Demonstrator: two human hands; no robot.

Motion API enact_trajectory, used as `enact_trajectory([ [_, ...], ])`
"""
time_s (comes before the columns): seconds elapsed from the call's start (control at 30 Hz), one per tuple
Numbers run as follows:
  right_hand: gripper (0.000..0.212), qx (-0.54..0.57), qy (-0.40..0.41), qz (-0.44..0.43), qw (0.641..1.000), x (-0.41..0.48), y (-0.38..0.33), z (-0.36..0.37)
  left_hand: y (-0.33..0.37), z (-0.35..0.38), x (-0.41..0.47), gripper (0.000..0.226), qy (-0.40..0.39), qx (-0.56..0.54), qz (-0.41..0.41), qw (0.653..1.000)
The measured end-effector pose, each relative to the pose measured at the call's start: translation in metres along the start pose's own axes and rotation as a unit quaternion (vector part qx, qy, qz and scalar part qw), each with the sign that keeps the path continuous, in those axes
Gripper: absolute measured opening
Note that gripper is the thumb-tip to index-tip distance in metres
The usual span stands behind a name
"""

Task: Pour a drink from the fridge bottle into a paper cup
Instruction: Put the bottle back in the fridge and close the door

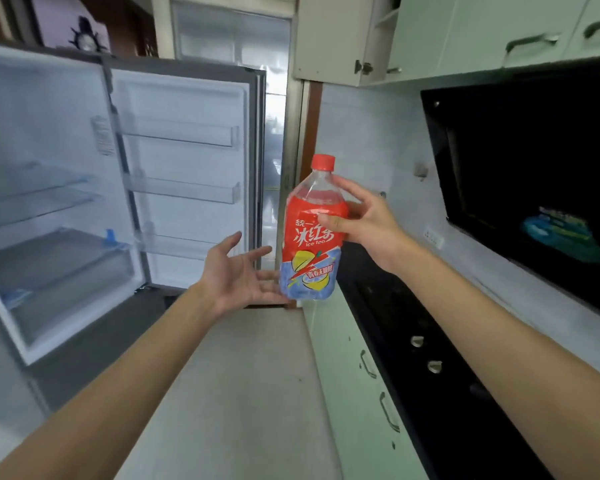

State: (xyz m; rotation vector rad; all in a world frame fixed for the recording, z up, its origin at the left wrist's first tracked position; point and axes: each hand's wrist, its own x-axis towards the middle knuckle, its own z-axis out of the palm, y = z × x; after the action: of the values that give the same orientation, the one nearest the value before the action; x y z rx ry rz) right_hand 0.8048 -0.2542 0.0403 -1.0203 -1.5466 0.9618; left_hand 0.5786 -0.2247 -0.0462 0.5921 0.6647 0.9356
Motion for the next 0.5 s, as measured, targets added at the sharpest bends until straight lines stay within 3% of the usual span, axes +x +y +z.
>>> enact_trajectory([
  [0.2,0.076,0.036,-0.058,-0.004,0.998,0.056,-0.01,0.101,0.068,-0.08,-0.038,0.071,0.046,-0.04,0.057,0.997],
  [0.5,0.065,0.026,-0.171,-0.03,0.984,0.133,-0.013,0.215,0.135,-0.162,-0.076,0.072,0.101,-0.027,0.124,0.987],
])
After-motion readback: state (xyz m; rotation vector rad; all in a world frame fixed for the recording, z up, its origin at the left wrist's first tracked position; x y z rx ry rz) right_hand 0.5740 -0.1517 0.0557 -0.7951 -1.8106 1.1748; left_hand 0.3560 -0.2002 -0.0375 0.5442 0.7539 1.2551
